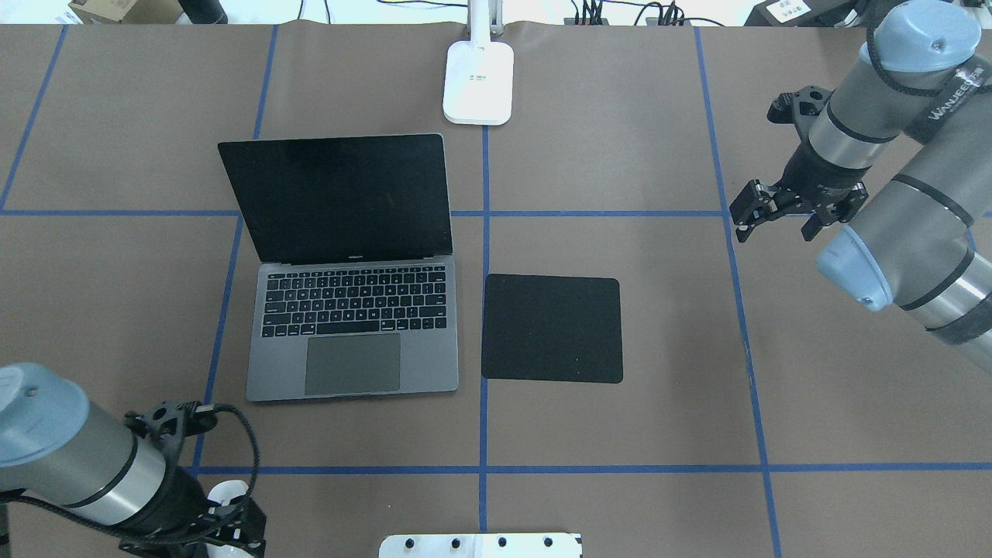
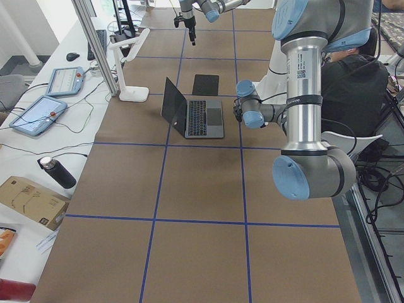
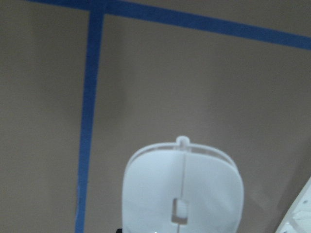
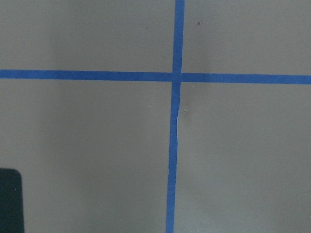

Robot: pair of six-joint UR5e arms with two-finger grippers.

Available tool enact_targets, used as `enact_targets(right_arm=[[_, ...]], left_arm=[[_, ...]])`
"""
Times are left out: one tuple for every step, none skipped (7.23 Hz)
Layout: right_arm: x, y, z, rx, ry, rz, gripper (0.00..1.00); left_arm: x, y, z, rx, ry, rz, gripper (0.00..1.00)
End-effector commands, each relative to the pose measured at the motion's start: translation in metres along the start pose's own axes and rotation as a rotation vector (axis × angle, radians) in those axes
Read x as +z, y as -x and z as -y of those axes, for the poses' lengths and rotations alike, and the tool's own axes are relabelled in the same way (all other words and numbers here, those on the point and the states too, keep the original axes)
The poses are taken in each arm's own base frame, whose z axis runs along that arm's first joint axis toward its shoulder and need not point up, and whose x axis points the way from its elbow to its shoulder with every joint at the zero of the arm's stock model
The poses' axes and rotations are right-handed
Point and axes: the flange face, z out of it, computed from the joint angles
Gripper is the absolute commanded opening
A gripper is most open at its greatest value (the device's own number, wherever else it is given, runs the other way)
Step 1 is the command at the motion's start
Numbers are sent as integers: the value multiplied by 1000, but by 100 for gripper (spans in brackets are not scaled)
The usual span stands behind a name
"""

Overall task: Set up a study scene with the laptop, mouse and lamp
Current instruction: 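Carry the white mouse with the left gripper over the black pad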

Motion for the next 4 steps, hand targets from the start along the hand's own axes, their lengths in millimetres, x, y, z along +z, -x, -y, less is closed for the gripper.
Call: enact_targets(right_arm=[[2, -1, 1, -2, 0, -1, 99], [1, -3, 1, -1, -1, 1, 99], [1, -8, 0, 3, -1, 0, 99], [-5, -17, 4, 19, -11, 0, 99]], left_arm=[[-28, -96, 17, -19, -50, 24, 30], [-38, -136, 20, -12, -63, 49, 30], [-36, -177, 28, -15, -70, 47, 30], [-28, -214, 42, -13, -81, 42, 30]])
